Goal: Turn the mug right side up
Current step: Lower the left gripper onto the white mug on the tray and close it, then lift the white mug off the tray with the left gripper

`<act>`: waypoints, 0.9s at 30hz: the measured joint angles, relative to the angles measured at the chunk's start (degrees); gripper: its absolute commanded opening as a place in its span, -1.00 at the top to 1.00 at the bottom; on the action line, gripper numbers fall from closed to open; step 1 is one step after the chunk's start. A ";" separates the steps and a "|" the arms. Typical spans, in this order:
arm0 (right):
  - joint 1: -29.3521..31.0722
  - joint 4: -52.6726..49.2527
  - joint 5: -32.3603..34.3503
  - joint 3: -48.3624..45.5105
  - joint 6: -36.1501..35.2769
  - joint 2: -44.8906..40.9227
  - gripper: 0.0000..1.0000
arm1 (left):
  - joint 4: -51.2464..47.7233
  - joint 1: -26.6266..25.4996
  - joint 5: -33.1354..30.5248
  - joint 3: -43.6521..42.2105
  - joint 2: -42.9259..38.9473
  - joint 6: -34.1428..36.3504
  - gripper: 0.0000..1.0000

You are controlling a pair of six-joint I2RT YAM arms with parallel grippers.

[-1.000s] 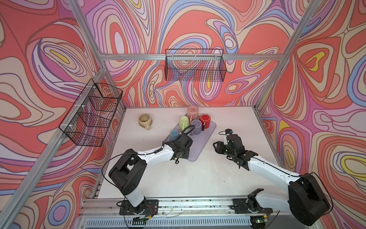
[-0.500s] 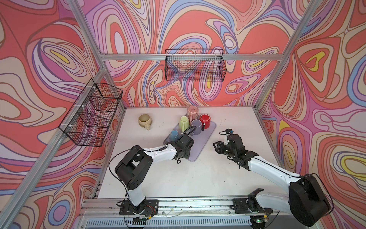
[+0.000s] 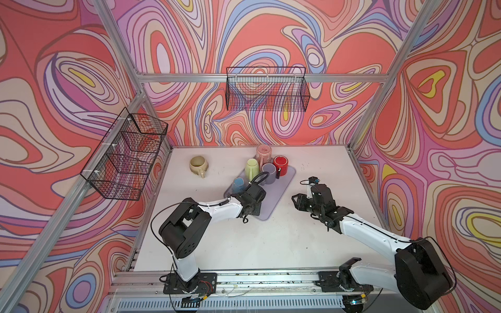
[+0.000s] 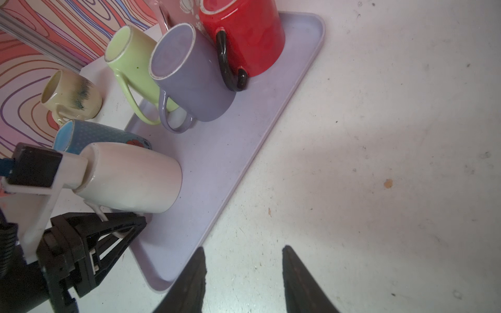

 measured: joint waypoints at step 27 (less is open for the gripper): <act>-1.81 2.34 -1.79 -2.97 1.29 -0.15 0.08 | 2.78 0.02 8.52 -3.02 -8.48 6.97 1.00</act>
